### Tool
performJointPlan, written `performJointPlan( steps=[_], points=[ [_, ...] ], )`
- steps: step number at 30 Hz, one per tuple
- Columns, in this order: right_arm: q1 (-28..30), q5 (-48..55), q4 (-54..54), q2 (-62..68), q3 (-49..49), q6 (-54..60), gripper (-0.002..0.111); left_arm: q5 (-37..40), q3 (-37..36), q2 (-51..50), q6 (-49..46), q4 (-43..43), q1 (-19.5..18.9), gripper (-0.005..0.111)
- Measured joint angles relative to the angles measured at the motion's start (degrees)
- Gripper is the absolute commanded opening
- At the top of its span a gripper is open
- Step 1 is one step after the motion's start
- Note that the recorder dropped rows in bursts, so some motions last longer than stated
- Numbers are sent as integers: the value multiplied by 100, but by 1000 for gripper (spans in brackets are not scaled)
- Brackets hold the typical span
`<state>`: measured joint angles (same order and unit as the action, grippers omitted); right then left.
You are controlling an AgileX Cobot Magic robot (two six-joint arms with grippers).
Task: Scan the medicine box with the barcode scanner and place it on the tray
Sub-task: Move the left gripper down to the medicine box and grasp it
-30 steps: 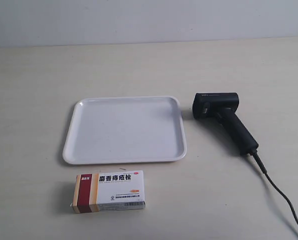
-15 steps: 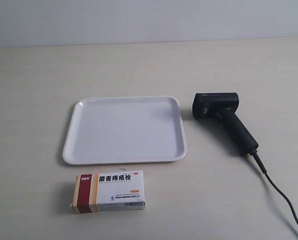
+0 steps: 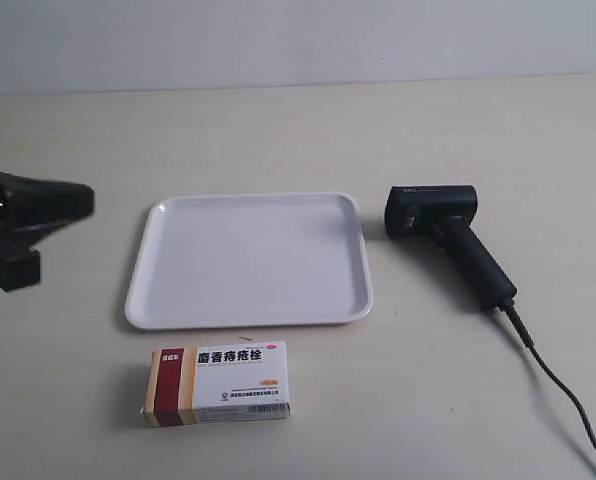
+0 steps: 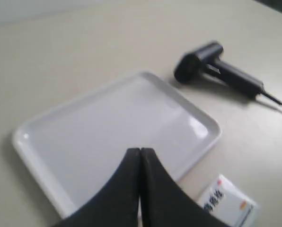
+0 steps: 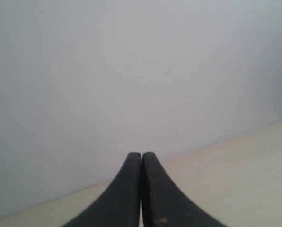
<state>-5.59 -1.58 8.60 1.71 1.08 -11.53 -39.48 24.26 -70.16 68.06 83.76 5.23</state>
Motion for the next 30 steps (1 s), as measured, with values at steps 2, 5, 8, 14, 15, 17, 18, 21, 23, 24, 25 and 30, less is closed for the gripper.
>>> performJointPlan(
  steps=[2,5,8,14,15,17,18,21,23,24,25,30],
  points=[
    [0,25,0,177,23,0,0,-11,126,-560,-113,284,290,0],
    [0,25,0,468,23,0,0,59,149,-1115,-710,249,928,0],
    [0,-22,-70,735,23,0,0,462,157,-1404,-1338,-17,1640,1],
    [0,-130,-94,1077,23,0,0,774,157,-1710,-2051,-214,2645,49],
    [0,-130,-94,1104,23,0,0,844,157,-1737,-2087,-258,2703,59],
    [0,-144,-94,1113,23,0,0,1009,157,-1825,-2120,-425,2749,84],
    [0,-157,-94,1113,23,0,0,1074,161,-1879,-2124,-535,2762,97],
    [0,-167,-94,1113,23,0,0,1162,170,-2060,-2425,-673,2762,105],
    [0,-167,-94,1113,23,0,0,1184,170,-2212,-2673,-674,2762,105],
    [0,-167,-94,1113,23,0,0,1184,170,-2287,-2797,-674,2762,105],
    [0,-167,-94,1113,23,0,0,1184,170,-2345,-2907,-674,2762,105],
    [0,-167,-94,1113,23,0,0,1184,173,-2582,-3462,-773,2762,105]
  ],
)
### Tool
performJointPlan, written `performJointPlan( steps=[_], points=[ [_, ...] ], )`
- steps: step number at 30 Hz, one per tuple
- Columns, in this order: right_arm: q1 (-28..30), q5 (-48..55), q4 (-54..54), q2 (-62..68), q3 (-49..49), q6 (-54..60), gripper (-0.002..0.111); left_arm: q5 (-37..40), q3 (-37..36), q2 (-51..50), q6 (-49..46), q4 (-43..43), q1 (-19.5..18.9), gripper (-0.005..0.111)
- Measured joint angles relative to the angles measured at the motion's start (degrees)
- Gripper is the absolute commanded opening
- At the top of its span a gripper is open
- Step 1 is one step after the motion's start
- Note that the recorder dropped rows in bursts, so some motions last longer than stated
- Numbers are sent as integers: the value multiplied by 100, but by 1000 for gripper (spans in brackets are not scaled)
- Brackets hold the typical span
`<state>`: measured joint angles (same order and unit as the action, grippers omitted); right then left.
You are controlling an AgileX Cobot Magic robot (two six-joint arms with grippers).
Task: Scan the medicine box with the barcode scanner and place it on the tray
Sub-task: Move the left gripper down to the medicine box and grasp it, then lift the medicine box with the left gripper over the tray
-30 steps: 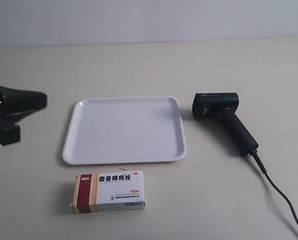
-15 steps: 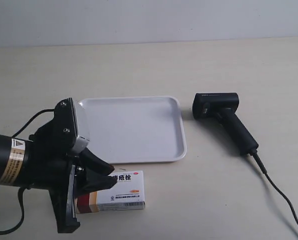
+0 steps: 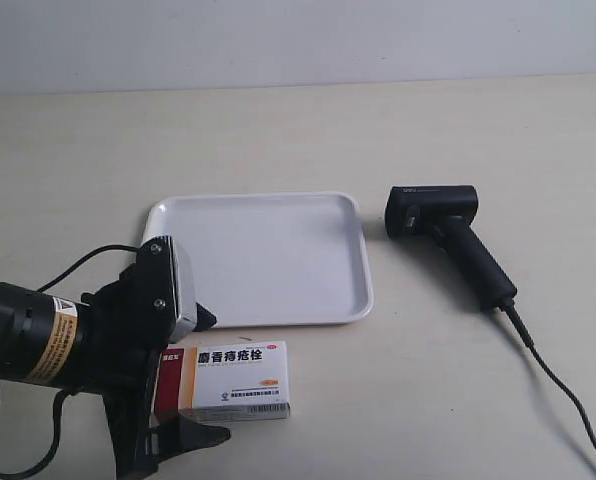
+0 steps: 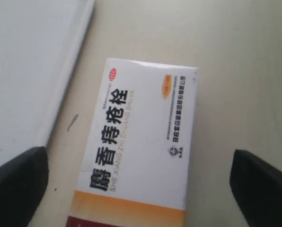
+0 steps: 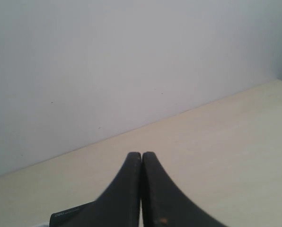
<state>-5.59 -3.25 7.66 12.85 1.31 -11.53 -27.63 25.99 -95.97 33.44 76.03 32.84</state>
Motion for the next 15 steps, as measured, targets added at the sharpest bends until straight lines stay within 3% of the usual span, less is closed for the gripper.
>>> performJointPlan(
  steps=[5,8,10,15],
  points=[
    [0,0,0,0,0,0,0,0,10,-345,-564,-384,0,104],
    [0,0,0,0,0,-15,0,-27,33,-536,-697,-485,0,92],
    [0,0,0,0,0,-26,0,-114,41,-583,-709,-529,0,75],
    [0,0,0,0,0,-26,0,-158,41,-597,-743,-540,0,17]
  ],
)
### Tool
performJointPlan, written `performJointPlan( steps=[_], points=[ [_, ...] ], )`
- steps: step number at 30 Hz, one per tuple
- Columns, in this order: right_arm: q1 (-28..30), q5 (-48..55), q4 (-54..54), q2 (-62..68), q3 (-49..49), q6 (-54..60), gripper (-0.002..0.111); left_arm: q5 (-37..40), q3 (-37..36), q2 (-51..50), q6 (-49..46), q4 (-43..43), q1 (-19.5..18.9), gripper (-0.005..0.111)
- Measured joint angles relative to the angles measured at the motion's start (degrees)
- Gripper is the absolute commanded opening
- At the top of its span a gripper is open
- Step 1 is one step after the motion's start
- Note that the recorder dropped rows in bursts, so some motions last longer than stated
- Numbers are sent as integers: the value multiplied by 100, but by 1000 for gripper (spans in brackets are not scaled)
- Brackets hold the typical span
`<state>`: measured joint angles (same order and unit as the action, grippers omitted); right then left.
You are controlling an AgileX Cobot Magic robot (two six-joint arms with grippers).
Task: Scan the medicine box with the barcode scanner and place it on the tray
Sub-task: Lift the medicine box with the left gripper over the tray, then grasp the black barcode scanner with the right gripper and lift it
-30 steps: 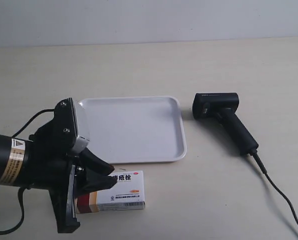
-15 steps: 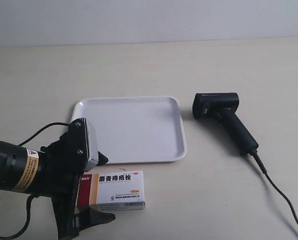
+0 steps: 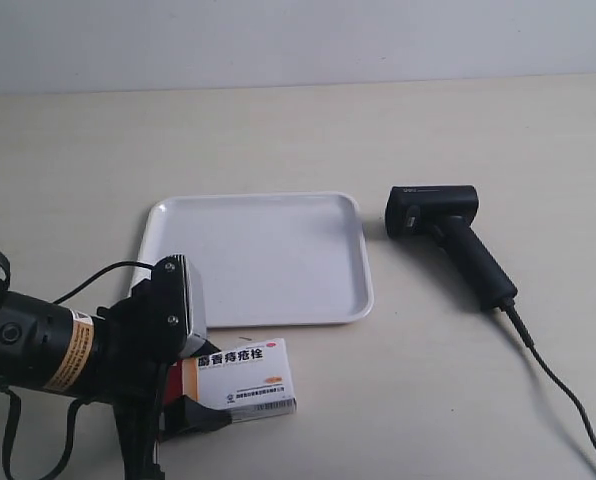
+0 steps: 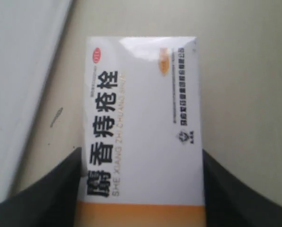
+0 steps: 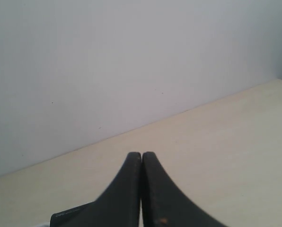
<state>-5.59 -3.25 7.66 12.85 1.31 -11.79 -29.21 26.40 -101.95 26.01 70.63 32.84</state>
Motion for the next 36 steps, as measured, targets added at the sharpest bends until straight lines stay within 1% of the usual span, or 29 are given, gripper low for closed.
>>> performJointPlan(
  steps=[1,2,7,11,13,15,18,21,23,24,26,28,29,31,36],
  points=[
    [0,0,0,0,0,0,0,4,14,53,0,0,0,6],
    [0,-12,0,0,0,0,0,4,14,99,0,0,10,0],
    [0,-96,-131,204,213,0,0,167,89,777,0,0,10,0],
    [0,-132,-268,1031,728,-70,0,843,450,1370,-11,247,-30,0],
    [-71,-47,-310,1692,1058,-127,0,949,675,1411,-11,410,-208,0],
    [-374,20,-426,2582,1373,-125,2,692,844,1363,57,761,-560,0],
    [-1063,46,-672,3958,1791,-125,15,-175,1040,1133,460,1621,-1262,0],
    [-1536,75,-843,5424,2279,-87,34,-888,1233,773,853,2227,-1817,0],
    [-1643,146,-891,6145,2640,16,50,-1097,1297,541,938,2442,-2016,0],
    [-1676,176,-906,6493,2808,55,57,-1178,1320,418,928,2512,-2060,0],
    [-1686,282,-906,7023,3075,81,72,-1294,1357,226,775,2580,-2061,0],
    [-1700,325,-906,7493,3279,81,83,-1392,1410,66,670,2633,-2061,0],
    [-1733,325,-906,7685,3366,123,86,-1409,1458,2,626,2646,-2061,0],
    [-1815,358,-906,7980,3490,303,89,-1434,1541,-99,598,2658,-2061,0],
    [-2017,367,-920,8568,3826,657,89,-1564,1773,-242,598,2658,-2061,0]
  ],
)
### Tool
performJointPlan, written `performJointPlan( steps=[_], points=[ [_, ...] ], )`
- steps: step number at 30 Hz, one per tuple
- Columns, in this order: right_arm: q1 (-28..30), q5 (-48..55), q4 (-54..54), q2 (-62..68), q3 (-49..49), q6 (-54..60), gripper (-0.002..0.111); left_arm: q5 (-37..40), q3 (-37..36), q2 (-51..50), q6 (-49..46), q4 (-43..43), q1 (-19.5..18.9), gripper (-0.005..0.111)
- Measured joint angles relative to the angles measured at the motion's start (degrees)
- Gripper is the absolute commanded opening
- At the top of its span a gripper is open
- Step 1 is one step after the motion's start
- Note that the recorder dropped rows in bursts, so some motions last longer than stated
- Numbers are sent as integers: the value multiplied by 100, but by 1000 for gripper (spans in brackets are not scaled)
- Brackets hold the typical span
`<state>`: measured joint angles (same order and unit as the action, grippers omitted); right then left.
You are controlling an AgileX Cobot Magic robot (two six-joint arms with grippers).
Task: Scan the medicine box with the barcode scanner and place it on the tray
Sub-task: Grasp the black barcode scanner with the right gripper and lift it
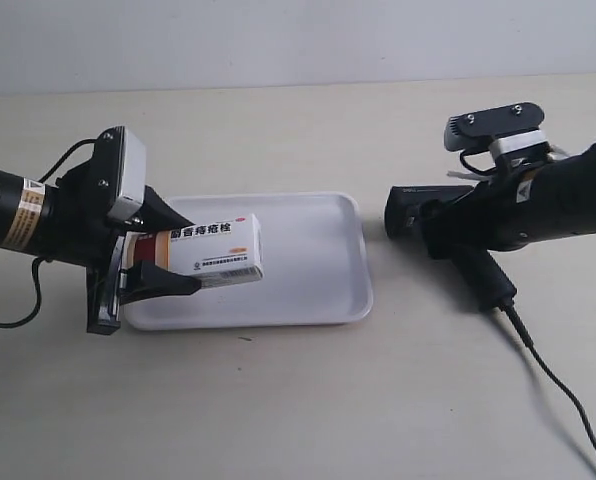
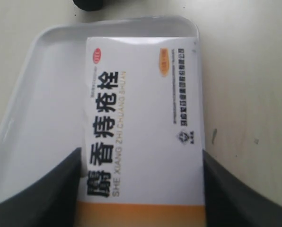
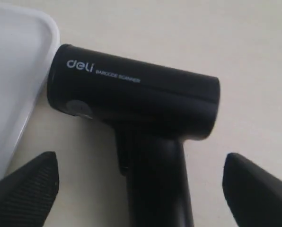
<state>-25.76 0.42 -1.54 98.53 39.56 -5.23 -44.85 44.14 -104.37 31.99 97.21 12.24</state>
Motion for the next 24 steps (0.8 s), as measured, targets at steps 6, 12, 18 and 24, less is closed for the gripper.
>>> performJointPlan(
  steps=[6,12,18,24],
  points=[
    [-12,0,-259,761,524,78,85,-149,74,-47,-20,0,0,0],
    [-12,25,-304,1110,769,455,57,-196,74,-47,-20,0,0,0],
    [-12,250,-329,1078,788,867,20,-196,74,-47,-20,33,0,0],
    [-12,1098,-738,102,788,967,0,-185,74,-47,16,66,0,0]
  ],
)
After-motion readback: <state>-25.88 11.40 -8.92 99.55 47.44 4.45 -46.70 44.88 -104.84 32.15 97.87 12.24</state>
